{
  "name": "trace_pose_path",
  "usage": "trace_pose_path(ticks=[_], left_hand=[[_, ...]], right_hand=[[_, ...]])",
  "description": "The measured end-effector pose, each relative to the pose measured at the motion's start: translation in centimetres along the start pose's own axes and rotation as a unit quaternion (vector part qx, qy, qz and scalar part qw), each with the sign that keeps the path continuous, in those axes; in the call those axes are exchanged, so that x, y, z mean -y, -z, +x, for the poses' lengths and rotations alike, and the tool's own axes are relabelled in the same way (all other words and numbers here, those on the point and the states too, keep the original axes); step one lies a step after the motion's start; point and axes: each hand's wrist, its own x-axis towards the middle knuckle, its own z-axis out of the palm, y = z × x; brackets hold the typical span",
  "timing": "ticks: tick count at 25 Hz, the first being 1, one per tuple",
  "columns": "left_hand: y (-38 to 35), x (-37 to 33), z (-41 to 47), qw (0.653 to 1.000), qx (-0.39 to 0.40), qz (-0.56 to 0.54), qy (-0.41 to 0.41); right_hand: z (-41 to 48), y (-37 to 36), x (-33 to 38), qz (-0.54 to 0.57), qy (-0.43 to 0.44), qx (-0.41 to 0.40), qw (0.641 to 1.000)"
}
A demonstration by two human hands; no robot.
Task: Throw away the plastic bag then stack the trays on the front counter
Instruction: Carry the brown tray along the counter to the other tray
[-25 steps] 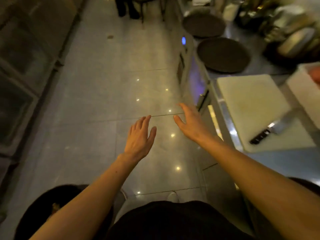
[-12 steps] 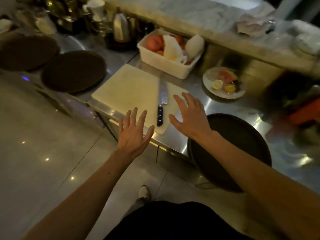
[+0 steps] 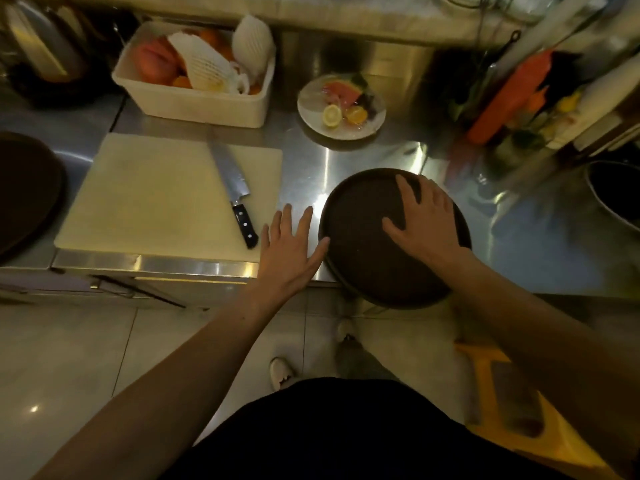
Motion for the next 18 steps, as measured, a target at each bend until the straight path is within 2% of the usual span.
trace_pose_path(ticks=[6, 13, 16, 18], left_hand=[[-4.1, -2.8, 2.7, 0.996, 0.035, -0.037, 0.07], [-7.8, -6.6, 4.9, 0.974, 0.061, -0.087, 0.198], [-8.9, -7.7, 5.4, 0.958, 0.052, -0.118, 0.257], [-9.2, -7.9, 5.5, 0.95, 0.047, -0.115, 0.287]], right_hand=[[1.1, -3.4, -8.2, -0.001, -0.066, 0.064, 0.996], [3.1, -6.4, -16.0, 0.037, -0.082, 0.175, 0.98], [3.7, -7.8, -17.5, 0.094, -0.097, 0.212, 0.968], [4.0, -8.6, -18.0, 0.168, -0.127, 0.208, 0.955]])
